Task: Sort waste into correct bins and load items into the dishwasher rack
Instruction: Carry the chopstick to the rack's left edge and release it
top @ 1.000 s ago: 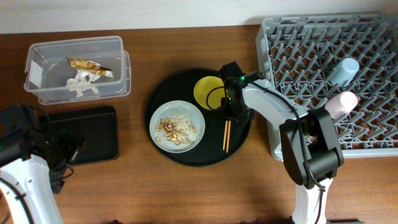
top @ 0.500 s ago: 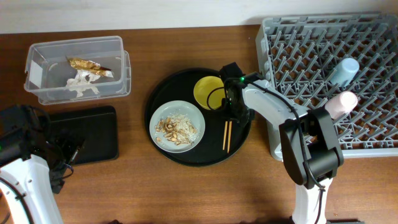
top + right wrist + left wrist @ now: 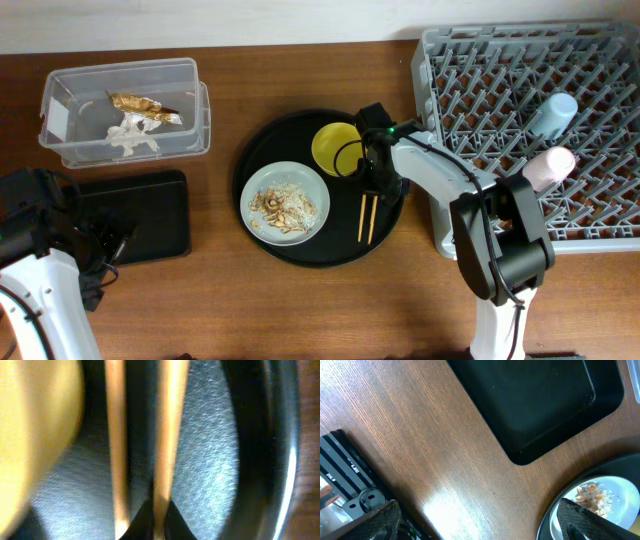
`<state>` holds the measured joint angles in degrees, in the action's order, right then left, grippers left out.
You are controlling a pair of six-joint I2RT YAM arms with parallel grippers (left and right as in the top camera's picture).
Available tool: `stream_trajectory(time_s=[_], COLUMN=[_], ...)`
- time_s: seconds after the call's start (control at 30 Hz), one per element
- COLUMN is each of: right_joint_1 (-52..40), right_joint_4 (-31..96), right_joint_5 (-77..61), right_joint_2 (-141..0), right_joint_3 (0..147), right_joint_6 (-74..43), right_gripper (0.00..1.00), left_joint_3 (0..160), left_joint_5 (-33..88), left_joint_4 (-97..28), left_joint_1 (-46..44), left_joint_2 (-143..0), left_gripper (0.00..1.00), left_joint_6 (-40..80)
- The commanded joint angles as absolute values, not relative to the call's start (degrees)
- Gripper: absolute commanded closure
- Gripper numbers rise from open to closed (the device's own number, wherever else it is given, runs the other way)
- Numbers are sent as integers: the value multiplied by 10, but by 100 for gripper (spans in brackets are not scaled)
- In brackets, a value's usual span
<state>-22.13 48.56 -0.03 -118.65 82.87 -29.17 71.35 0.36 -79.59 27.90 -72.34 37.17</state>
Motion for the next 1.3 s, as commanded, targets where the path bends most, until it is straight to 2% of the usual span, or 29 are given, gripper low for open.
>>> stream_trajectory(time_s=[0.0,0.2,0.37,0.43,0.53,0.7,0.93,1.03,1.2,1.27], right_joint_1=[-224,-191,-105,-65,-15,21,15,11,11,11], right_joint_4=[537,704,778,772,746,711,700,701,705,709], right_joint_5=[7,83,106,97,5,-29,-70,-69,-69,-69], right_joint_2=[-1183,-1183,-1183,-1183,-1185,-1188,-1233,-1267,-1286,-1286], right_joint_3=[879,1081,1224,1234,1233,1232,1230,1230,1230,1230], right_joint_6=[-284,-235,-130,-95,-27,0,15,15,15,15], right_gripper=[96,96,96,96,96,96,94,88,87,80], left_joint_3=[713,713,713,713,713,713,713,713,713,713], left_joint_5=[-3,-3,-3,-3,-3,-3,-3,-3,-3,-3], left_joint_4=[-795,-795,-795,-795,-795,-795,-795,-795,-795,-795], left_joint_1=[282,282,282,282,282,282,282,282,282,282], left_joint_2=[-724,-724,-724,-724,-724,-724,-724,-724,-724,-724], left_gripper=[1,1,1,1,1,1,1,1,1,1], left_joint_6=[377,377,377,377,377,377,377,377,377,377])
